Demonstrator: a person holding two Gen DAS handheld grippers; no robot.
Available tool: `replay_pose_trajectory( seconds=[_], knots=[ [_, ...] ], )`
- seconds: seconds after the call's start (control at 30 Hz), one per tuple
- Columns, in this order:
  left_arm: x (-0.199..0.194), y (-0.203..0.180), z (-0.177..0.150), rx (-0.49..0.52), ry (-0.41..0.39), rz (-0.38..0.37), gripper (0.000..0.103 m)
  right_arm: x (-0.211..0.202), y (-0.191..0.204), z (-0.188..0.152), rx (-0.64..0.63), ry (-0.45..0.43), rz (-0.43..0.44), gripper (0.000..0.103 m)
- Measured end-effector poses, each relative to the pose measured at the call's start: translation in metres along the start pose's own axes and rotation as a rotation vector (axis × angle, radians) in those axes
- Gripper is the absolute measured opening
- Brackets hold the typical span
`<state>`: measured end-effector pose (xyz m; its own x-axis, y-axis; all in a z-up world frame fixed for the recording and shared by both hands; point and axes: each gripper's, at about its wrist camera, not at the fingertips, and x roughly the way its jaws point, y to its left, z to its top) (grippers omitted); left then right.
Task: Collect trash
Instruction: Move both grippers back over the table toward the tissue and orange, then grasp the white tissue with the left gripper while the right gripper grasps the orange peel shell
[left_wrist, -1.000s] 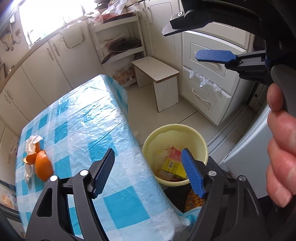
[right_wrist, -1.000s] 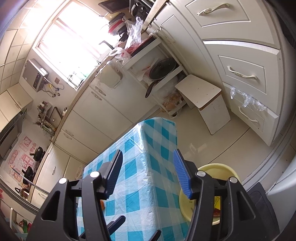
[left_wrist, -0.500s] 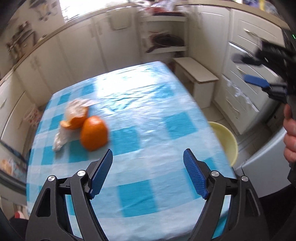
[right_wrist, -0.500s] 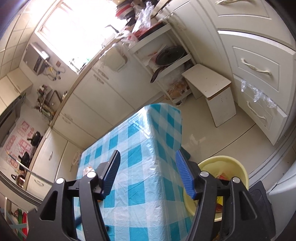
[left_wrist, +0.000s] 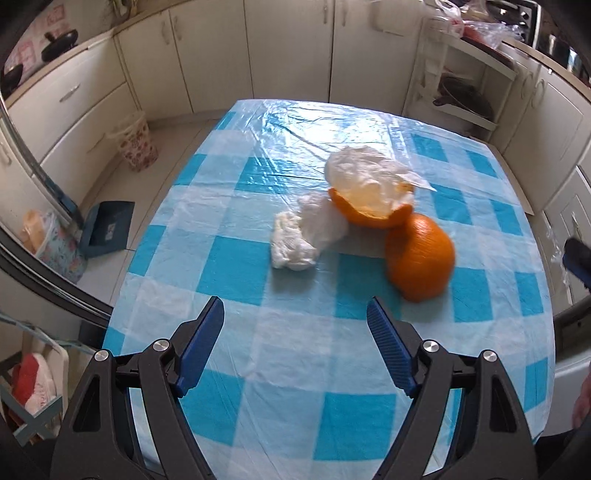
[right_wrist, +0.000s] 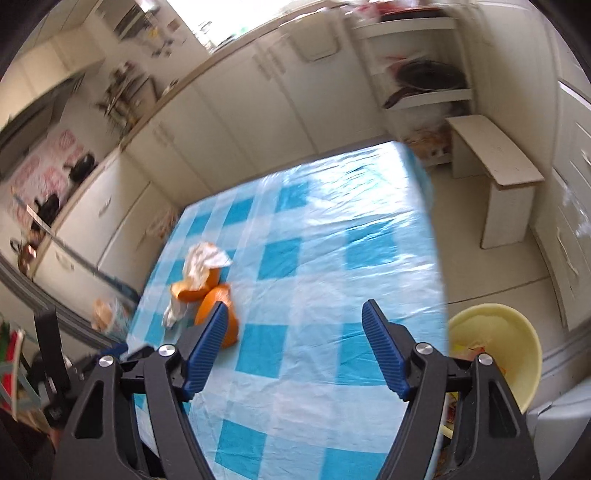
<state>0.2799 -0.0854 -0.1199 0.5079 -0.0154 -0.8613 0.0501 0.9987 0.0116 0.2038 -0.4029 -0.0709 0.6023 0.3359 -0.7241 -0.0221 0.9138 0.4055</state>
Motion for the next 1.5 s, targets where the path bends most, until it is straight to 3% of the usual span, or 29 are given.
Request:
replay_pose_trajectory(
  seconds=[0.17, 0.3, 0.87, 1.03, 1.13, 1.23, 1.3, 1.37, 1.5],
  knots=[
    [0.026, 0.000, 0.017, 0.050, 0.011, -0.015, 0.076, 0.039, 0.049, -0.008, -0.155, 0.061, -0.022, 0.080],
    [0.040, 0.001, 0.031, 0.087, 0.002, -0.017, 0.076, 0.066, 0.072, -0.011, -0.203, 0.090, -0.039, 0.081],
    [0.067, 0.019, 0.045, 0.077, 0.015, -0.085, 0.075, 0.116, 0.094, -0.012, -0.257, 0.136, -0.087, 0.081],
    [0.070, 0.011, 0.045, 0.106, 0.014, -0.089, 0.071, 0.122, 0.090, -0.011, -0.268, 0.153, -0.089, 0.065],
    [0.074, 0.004, 0.044, 0.126, 0.022, -0.095, 0.064, 0.121, 0.091, -0.011, -0.281, 0.161, -0.076, 0.058],
    [0.072, -0.004, 0.042, 0.156, 0.008, -0.083, 0.048, 0.119, 0.088, -0.011, -0.283, 0.165, -0.066, 0.048],
    [0.069, -0.006, 0.042, 0.158, 0.010, -0.095, 0.032, 0.115, 0.084, -0.011, -0.282, 0.165, -0.064, 0.044],
    [0.067, -0.007, 0.041, 0.152, 0.019, -0.114, 0.023, 0.110, 0.079, -0.010, -0.277, 0.163, -0.061, 0.041],
    [0.063, -0.003, 0.037, 0.132, 0.052, -0.170, 0.019, 0.097, 0.067, -0.011, -0.269, 0.157, -0.060, 0.039]
  ],
)
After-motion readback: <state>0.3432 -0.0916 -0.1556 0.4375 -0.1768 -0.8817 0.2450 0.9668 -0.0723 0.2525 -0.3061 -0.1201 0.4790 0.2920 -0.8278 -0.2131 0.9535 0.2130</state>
